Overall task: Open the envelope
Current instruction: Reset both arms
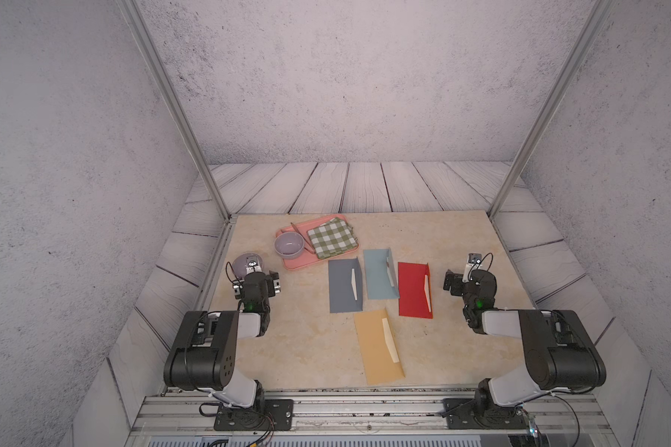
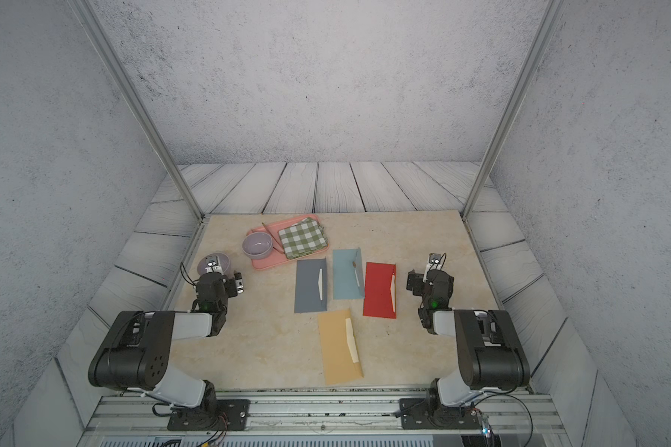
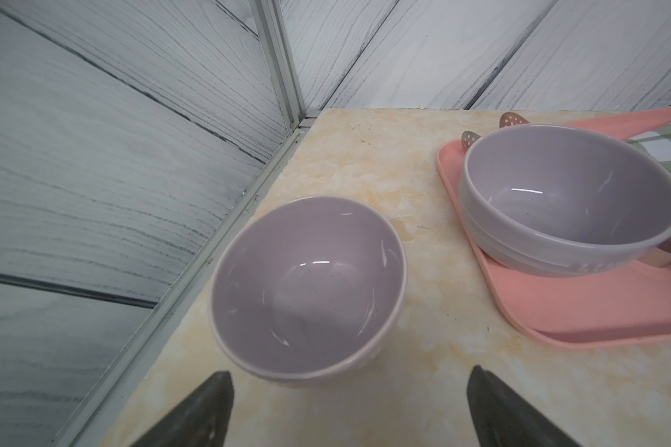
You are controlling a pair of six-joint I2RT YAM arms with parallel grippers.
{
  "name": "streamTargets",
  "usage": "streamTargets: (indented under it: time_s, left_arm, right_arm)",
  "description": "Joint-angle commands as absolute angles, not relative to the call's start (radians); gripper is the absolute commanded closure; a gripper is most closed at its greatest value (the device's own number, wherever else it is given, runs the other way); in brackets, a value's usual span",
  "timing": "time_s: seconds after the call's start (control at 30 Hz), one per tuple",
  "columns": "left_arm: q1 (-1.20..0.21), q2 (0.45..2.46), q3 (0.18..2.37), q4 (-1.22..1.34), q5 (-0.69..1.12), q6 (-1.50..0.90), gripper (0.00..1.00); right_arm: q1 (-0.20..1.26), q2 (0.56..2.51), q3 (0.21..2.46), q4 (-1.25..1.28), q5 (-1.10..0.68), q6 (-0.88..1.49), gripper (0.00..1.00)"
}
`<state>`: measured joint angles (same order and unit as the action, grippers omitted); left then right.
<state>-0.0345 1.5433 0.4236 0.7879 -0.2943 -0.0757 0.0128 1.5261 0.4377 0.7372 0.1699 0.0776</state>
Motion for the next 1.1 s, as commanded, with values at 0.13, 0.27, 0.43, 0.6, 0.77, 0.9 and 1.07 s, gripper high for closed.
streamTargets:
  time_s: [0.13,0.27,0.43,0.6,0.77,0.9,1.07]
  left_arm:
    - [-0.028,1.526,0.441,0.774,-0.291,-0.083,0.01]
    - [-0.028,1.531,0.448,0.765,-0.290,-0.083,0.01]
    - [-0.027,1.531,0.451,0.762,-0.290,-0.084,0.01]
    - [-0.027,1.526,0.441,0.772,-0.288,-0.083,0.01]
    - [-0.027,1.526,0.441,0.773,-0.203,-0.046,0.01]
    - [-0.010,1.507,0.360,0.899,0.119,0.077,0.01]
    - [-0.010,1.519,0.426,0.787,-0.252,-0.089,0.01]
  right_arm:
    - [0.018,1.532,0.446,0.745,0.187,0.086,0.01]
    - [0.018,1.532,0.446,0.745,0.186,0.087,0.01]
    - [0.017,1.532,0.446,0.746,0.187,0.086,0.01]
    - [0.018,1.532,0.446,0.746,0.187,0.086,0.01]
    - [0.018,1.531,0.445,0.746,0.187,0.087,0.01]
    - [0.018,1.532,0.445,0.746,0.187,0.087,0.01]
    - [0.017,1.532,0.445,0.746,0.186,0.087,0.01]
